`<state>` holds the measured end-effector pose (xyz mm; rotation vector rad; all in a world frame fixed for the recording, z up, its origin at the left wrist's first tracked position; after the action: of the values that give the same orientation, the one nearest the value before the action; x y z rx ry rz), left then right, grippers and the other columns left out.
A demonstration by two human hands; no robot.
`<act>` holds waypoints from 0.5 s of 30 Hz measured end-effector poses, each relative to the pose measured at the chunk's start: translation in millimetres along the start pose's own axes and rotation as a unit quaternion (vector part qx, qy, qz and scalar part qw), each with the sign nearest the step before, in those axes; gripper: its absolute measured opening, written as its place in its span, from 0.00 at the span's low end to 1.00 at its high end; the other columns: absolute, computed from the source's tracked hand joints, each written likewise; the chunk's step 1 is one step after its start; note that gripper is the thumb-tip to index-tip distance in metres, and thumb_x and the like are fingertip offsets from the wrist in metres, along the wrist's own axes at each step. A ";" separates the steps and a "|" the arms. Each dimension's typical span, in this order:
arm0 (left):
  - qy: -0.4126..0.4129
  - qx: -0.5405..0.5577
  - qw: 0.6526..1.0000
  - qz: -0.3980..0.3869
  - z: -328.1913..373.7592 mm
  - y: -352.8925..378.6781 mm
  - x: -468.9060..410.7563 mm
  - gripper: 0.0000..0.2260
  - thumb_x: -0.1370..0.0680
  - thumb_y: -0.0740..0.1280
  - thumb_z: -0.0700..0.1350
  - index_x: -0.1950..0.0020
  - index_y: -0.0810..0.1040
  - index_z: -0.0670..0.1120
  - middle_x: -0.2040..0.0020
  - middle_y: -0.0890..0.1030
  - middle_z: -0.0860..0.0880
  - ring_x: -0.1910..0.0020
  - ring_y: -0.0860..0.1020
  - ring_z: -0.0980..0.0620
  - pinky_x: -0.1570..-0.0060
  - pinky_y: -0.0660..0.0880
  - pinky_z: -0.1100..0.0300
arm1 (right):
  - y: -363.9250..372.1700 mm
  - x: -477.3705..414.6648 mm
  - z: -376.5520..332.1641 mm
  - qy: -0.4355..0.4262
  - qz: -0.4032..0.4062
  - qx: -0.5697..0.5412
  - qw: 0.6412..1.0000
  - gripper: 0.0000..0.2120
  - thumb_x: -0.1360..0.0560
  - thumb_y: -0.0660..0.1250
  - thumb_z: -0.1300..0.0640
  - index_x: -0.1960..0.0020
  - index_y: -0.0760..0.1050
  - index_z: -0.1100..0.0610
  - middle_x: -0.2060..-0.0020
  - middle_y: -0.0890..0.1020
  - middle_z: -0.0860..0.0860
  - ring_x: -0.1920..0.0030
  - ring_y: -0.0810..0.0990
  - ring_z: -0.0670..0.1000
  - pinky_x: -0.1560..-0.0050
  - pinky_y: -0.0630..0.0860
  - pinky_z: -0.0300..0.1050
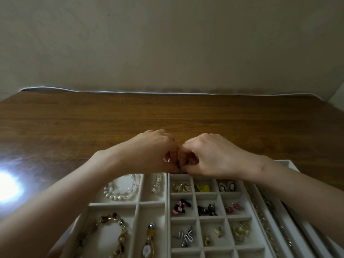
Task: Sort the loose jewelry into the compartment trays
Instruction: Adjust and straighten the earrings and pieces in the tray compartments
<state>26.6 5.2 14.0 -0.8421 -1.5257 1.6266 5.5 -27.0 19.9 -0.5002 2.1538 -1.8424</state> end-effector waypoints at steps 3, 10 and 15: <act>-0.025 0.021 0.999 -0.003 -1.3 0.7 0.2 0.08 0.25 0.65 0.55 0.51 0.76 0.52 0.54 0.72 0.57 0.53 0.69 0.58 0.57 0.67 0.64 | 1.8 -0.3 10.3 0.011 0.004 -0.045 0.999 0.04 0.27 0.68 0.51 0.59 0.75 0.49 0.63 0.79 0.46 0.62 0.76 0.46 0.64 0.70 0.39; -0.067 0.056 0.996 -0.010 -3.7 0.9 0.5 0.06 0.26 0.67 0.53 0.55 0.74 0.52 0.55 0.72 0.57 0.54 0.71 0.57 0.57 0.70 0.63 | 5.9 2.0 25.8 0.029 -0.031 -0.241 0.970 0.03 0.27 0.70 0.56 0.58 0.78 0.49 0.66 0.78 0.42 0.65 0.75 0.36 0.65 0.70 0.31; -0.095 0.100 0.990 -0.003 -13.4 -3.6 1.5 0.04 0.27 0.67 0.49 0.55 0.74 0.53 0.54 0.74 0.56 0.57 0.73 0.57 0.56 0.72 0.64 | 6.1 1.4 34.7 0.050 -0.030 -0.320 0.946 0.01 0.27 0.69 0.57 0.56 0.80 0.52 0.64 0.81 0.44 0.65 0.78 0.37 0.64 0.72 0.30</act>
<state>37.6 13.3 16.5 -0.5873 -1.4584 1.8642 18.0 -57.9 8.3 -0.6080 2.8227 -1.1702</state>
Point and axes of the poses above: each hand's wrist, its own x-axis away from the middle knuckle, its own y-axis out of the palm, z = x × y, the point moved 10 cm from there along -x, towards the middle knuckle
